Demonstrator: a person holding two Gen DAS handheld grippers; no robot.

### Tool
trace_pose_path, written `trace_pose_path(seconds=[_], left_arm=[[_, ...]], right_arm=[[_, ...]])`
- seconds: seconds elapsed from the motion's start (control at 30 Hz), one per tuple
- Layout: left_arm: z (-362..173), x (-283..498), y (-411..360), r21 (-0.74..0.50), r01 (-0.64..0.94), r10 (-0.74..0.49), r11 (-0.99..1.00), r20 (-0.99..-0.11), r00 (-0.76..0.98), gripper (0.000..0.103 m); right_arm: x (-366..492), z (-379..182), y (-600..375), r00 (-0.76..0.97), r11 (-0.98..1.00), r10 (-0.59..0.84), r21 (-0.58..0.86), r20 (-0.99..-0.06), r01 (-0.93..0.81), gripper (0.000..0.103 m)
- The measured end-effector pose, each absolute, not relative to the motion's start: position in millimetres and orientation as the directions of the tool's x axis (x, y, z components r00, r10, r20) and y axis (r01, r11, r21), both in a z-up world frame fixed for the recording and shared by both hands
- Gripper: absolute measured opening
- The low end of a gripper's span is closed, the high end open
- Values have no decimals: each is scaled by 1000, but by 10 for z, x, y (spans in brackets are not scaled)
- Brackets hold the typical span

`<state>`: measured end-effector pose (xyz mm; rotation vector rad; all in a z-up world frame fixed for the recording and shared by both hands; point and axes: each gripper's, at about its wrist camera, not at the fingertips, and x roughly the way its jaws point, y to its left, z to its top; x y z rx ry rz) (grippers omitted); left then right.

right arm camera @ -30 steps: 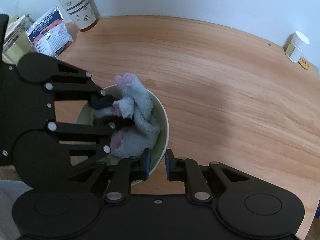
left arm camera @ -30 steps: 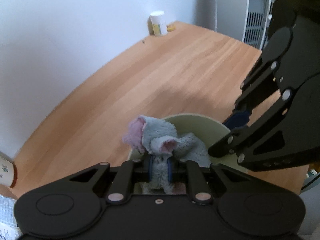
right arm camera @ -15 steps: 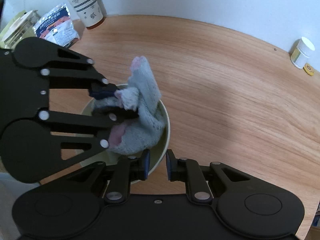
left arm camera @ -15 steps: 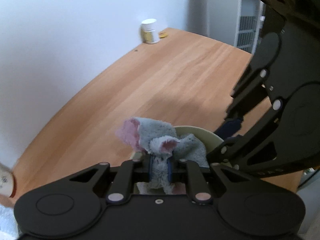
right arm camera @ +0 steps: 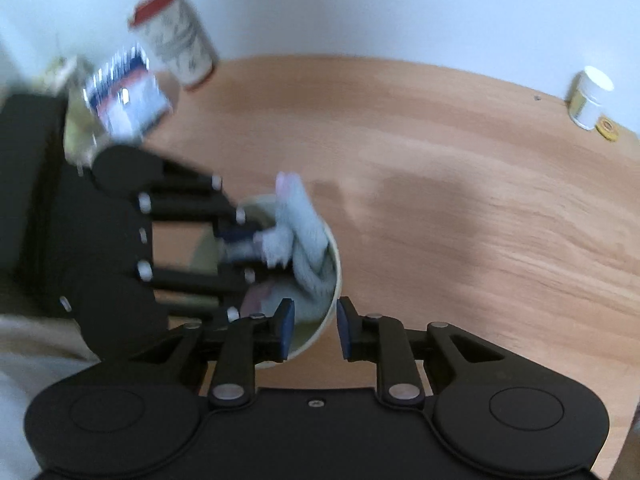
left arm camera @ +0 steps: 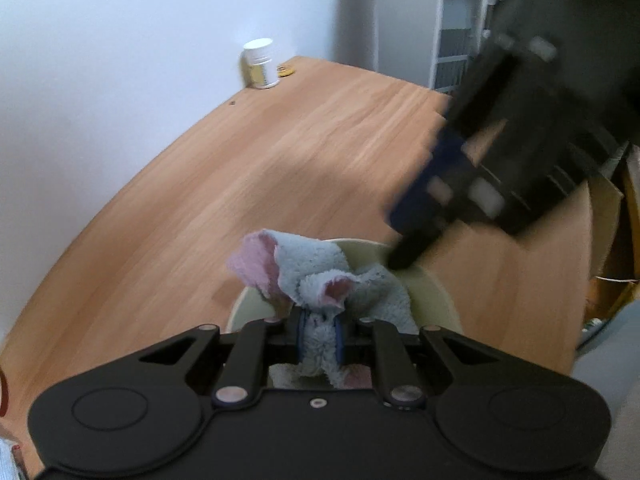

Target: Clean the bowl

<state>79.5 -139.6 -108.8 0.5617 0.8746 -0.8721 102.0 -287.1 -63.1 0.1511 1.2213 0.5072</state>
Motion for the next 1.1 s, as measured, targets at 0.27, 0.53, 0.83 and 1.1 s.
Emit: trace_pose_path(seconds=[0.27, 0.53, 0.83, 1.1], left_arm=[[-1156, 721, -1423, 53, 867, -422, 495, -858, 293, 13], [-1217, 670, -1438, 31, 879, -416, 477, -872, 257, 13], [-1223, 664, -1468, 13, 891, -424, 455, -876, 229, 13], [-1183, 609, -1458, -1, 871, -396, 491, -891, 223, 13]], right_arm=[[1339, -747, -2863, 248, 856, 466, 362, -849, -371, 26], [1589, -890, -2614, 94, 742, 518, 392, -850, -543, 26], [1744, -1120, -2325, -73, 623, 493, 410, -867, -666, 29], [1662, -1278, -2229, -118, 613, 466, 416, -877, -671, 17]])
